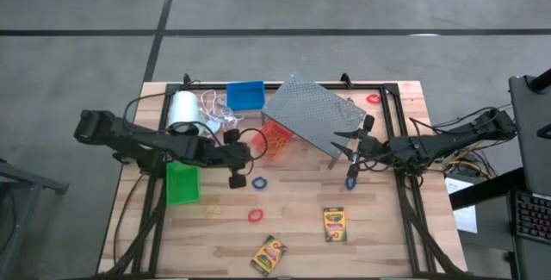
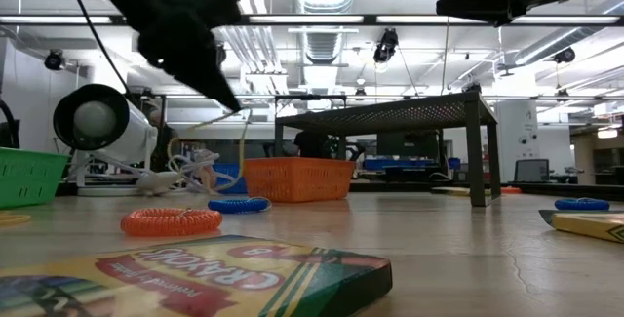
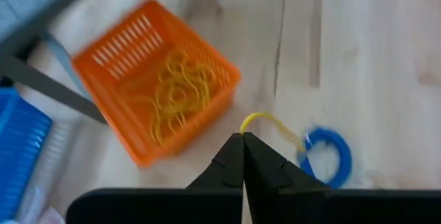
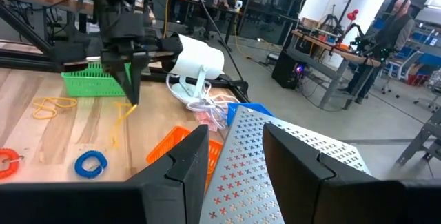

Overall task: Pick & Place Office Desk Supplies
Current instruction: Put the yellow rubber band into the orange bin

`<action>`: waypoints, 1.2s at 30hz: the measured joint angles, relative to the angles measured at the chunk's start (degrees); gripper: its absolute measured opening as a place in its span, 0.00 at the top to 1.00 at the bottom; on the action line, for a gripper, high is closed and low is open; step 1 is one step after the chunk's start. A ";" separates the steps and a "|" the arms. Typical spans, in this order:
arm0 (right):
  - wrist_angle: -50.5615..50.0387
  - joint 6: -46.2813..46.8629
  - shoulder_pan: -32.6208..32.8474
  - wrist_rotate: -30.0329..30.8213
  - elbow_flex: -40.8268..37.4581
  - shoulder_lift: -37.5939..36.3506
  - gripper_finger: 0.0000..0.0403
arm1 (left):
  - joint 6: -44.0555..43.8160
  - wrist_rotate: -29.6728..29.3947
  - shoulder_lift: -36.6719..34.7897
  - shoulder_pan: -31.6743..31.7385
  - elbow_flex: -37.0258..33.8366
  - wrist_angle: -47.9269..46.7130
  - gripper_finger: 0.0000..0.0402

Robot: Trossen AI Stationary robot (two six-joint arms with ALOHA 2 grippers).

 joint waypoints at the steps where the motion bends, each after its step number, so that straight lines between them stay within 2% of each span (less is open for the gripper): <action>1: 0.00 -0.04 0.02 0.00 0.00 0.00 0.66 | 0.43 -0.80 0.00 -0.01 0.00 1.12 0.99; 6: 0.00 -0.04 0.01 0.00 0.01 0.00 0.66 | 6.30 -3.55 0.00 0.07 0.00 7.13 0.99; 12: 0.00 -0.11 0.02 0.00 0.00 0.00 0.66 | 14.90 -4.00 -0.02 0.90 0.02 15.92 1.00; 27: 0.00 -0.10 0.02 0.00 0.00 0.00 0.66 | 18.62 -2.93 -0.05 9.36 0.02 27.17 1.00; 36: 0.02 -0.13 0.00 0.00 0.00 0.00 0.66 | 17.92 -0.29 0.25 11.59 0.04 27.47 1.00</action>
